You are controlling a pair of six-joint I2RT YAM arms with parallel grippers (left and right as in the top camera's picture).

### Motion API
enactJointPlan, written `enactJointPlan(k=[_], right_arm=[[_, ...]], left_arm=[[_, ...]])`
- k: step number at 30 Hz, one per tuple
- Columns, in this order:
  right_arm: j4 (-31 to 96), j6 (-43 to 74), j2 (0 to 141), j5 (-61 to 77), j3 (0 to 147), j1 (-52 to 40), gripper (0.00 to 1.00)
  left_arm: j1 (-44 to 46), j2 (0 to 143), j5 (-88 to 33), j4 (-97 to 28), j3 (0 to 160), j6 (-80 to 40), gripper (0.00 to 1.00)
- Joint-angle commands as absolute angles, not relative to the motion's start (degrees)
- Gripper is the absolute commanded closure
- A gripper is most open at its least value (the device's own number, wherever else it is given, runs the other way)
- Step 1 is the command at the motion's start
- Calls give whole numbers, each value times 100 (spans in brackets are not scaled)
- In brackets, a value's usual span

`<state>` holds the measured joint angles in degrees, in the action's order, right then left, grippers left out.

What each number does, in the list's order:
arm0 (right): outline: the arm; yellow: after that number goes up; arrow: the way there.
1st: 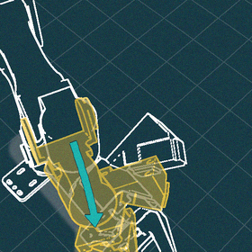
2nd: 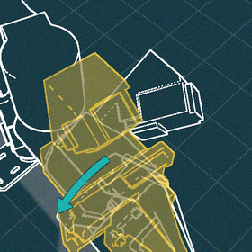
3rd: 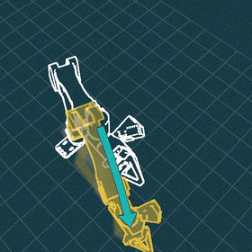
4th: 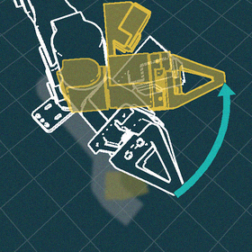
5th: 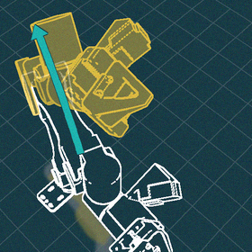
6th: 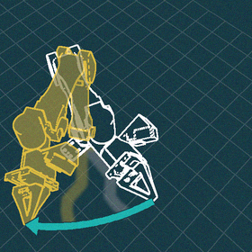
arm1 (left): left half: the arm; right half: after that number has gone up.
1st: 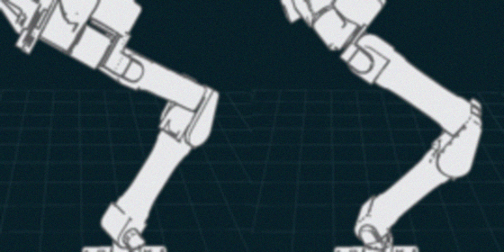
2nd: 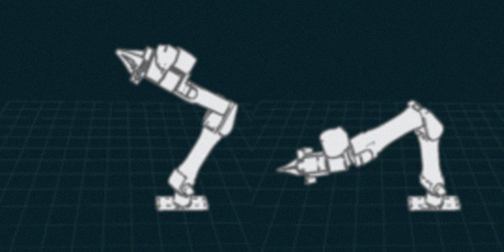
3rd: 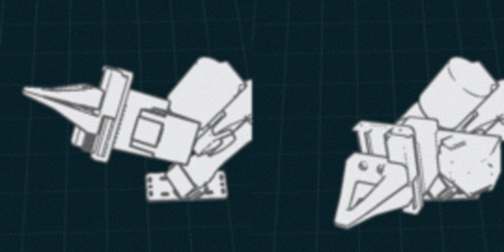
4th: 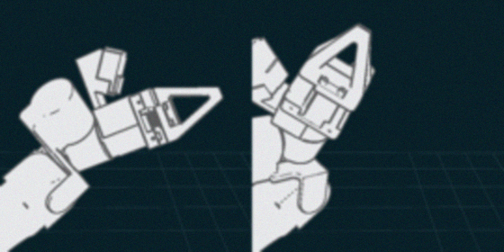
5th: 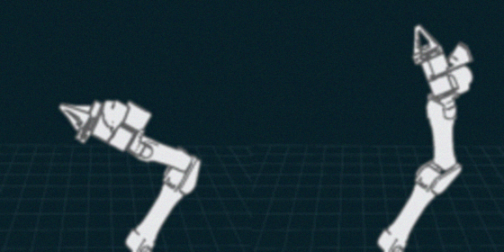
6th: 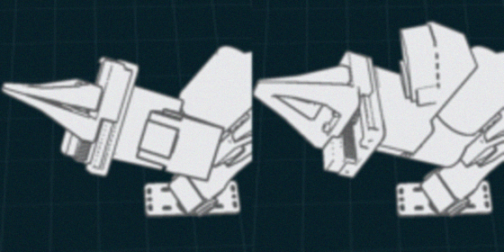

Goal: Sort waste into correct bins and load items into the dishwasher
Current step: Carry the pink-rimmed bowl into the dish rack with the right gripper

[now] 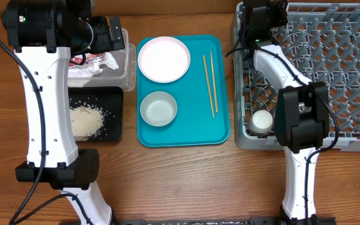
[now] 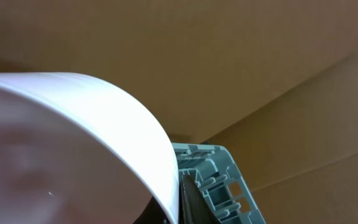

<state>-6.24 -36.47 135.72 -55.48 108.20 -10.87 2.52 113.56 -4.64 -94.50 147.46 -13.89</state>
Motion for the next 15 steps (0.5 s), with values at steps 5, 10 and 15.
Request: enactJointPlan(k=[5,10,15], right_arm=[[-276,-3581,13644,-5437,10833,-1175,96],[-244,-3583,13644,-5459,10833,-1284,96],[-266,-3583,13644,-5411,10833,-1393,96]], left_arm=[[263,11391,-440,-9432,14715,-1437,0],[263,11391,-440,-9432,14715,-1437,0],[263,11391,-440,-9432,14715,-1437,0]])
